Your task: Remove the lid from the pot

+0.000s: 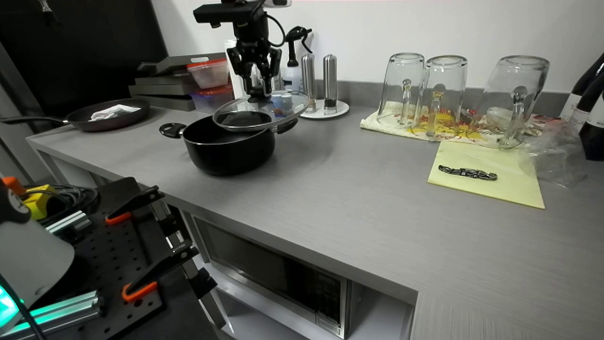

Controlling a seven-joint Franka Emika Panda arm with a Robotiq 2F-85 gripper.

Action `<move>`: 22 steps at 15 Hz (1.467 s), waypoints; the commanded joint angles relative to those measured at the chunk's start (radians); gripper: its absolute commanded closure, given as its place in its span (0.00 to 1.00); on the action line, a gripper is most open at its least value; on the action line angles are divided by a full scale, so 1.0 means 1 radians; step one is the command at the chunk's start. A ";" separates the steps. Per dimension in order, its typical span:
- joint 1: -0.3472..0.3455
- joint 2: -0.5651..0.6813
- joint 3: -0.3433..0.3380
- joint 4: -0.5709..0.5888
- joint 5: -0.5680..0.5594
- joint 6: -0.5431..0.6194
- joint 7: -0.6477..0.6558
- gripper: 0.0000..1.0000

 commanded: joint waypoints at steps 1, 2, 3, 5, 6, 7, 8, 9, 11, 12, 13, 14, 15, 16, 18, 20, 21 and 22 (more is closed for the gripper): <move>-0.042 -0.020 -0.044 0.015 0.016 -0.013 0.019 0.75; -0.060 -0.020 -0.060 0.017 0.026 -0.015 0.017 0.75; -0.073 -0.018 -0.072 0.021 0.034 -0.016 0.017 0.75; -0.103 -0.016 -0.099 0.029 0.056 -0.018 0.018 0.75; -0.119 -0.010 -0.114 0.034 0.068 -0.018 0.020 0.75; -0.131 -0.007 -0.126 0.039 0.076 -0.020 0.024 0.75; -0.145 0.003 -0.141 0.044 0.076 -0.012 0.038 0.75; -0.157 0.009 -0.151 0.050 0.088 -0.017 0.041 0.75; -0.177 0.033 -0.174 0.063 0.088 -0.009 0.070 0.75; -0.188 0.051 -0.184 0.072 0.095 -0.011 0.081 0.75; -0.196 0.071 -0.192 0.082 0.095 -0.006 0.098 0.75; -0.203 0.098 -0.197 0.096 0.106 -0.007 0.105 0.75; -0.208 0.121 -0.201 0.106 0.110 -0.004 0.119 0.75; -0.214 0.153 -0.200 0.120 0.123 -0.001 0.123 0.75; -0.221 0.213 -0.193 0.145 0.149 0.004 0.133 0.75; -0.224 0.267 -0.181 0.166 0.180 0.010 0.135 0.75; -0.224 0.288 -0.178 0.175 0.190 0.016 0.138 0.75; -0.221 0.308 -0.172 0.180 0.195 0.030 0.139 0.75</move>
